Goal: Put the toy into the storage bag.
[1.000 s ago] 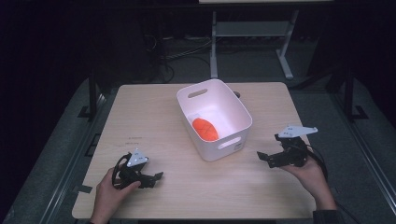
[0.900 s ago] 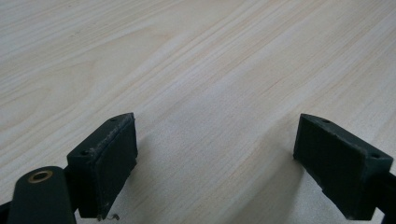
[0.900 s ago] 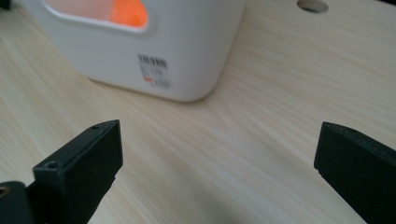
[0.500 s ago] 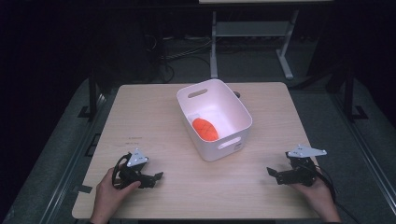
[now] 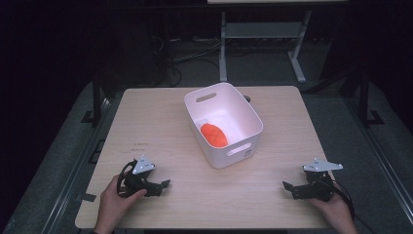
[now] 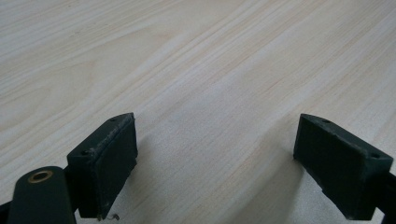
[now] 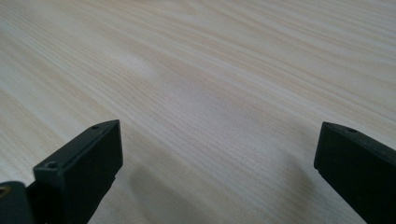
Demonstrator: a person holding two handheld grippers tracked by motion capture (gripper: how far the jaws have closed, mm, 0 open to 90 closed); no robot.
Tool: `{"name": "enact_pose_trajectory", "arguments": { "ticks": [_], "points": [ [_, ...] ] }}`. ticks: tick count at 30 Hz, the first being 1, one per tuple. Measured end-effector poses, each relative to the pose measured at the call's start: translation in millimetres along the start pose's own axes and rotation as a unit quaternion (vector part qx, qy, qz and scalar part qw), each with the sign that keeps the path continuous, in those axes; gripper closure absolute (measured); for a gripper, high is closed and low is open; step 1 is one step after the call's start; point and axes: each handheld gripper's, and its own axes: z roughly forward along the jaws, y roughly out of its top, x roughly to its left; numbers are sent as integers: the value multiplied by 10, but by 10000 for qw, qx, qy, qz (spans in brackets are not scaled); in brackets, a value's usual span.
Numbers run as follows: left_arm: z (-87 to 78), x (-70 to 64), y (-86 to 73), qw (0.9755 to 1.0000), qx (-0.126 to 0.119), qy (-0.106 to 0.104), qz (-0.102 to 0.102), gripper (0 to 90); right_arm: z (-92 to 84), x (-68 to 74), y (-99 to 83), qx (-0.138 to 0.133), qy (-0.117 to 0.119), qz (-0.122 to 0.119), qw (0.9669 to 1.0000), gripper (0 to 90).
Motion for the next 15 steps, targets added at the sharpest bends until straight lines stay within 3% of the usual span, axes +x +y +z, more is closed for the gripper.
{"name": "enact_pose_trajectory", "arguments": {
  "ticks": [5, 15],
  "points": [
    [0, 0, 0, 10000, 2, 1, 2, 126, 48, 5, -19, 140, -38, -20, 9999, 9],
    [0, 0, 0, 10000, 1, 0, 2, 126, 51, 4, -19, 150, -23, -9, 9999, 8]
  ]
}}
